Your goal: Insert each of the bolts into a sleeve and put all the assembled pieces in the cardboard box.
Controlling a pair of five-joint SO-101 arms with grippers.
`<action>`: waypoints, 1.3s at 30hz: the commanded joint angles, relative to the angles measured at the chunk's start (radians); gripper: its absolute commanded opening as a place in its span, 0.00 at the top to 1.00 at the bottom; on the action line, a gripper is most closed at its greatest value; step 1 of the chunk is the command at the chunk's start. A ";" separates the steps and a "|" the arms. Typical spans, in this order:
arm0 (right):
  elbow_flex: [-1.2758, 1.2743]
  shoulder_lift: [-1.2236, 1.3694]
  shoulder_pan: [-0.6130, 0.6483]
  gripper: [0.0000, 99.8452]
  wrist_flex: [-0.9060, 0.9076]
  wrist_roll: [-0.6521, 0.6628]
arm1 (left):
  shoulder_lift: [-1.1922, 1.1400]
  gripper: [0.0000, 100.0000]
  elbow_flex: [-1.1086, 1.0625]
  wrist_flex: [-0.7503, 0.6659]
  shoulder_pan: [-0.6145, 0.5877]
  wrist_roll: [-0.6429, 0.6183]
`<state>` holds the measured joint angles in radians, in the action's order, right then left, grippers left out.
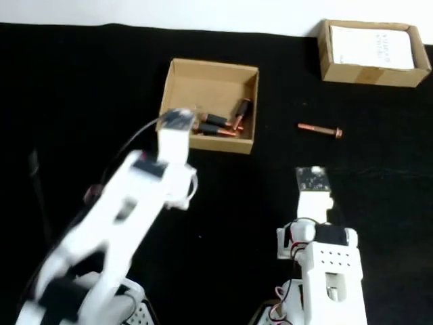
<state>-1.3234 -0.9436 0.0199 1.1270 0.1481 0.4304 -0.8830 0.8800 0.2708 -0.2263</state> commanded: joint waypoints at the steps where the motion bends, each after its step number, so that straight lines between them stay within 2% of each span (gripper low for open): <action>1: 0.053 0.019 0.005 0.99 -0.010 0.051 | 0.143 0.99 -0.154 -0.144 -0.022 0.002; 10: 0.053 0.093 0.007 0.99 -0.039 0.137 | 0.282 0.99 -0.420 -0.402 -0.148 0.002; 15: 0.065 0.093 0.048 0.88 0.018 0.130 | 0.285 0.99 -0.493 -0.499 -0.188 0.002; 21: 0.246 0.093 0.077 0.86 0.154 0.129 | 0.285 0.99 -0.501 -0.512 -0.206 0.000; 28: 0.604 0.101 0.074 0.86 0.286 0.129 | 0.283 0.99 -0.503 -0.512 -0.232 0.000; 34: 0.817 0.134 0.035 0.86 0.246 0.127 | 0.282 0.99 -0.503 -0.512 -0.239 0.000; 39: 0.989 0.400 -0.035 0.86 0.236 0.127 | 0.282 0.99 -0.503 -0.512 -0.239 0.000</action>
<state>-0.4611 -0.6874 0.0261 1.3786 0.2754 0.6897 -1.3894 0.3828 0.0437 -0.2294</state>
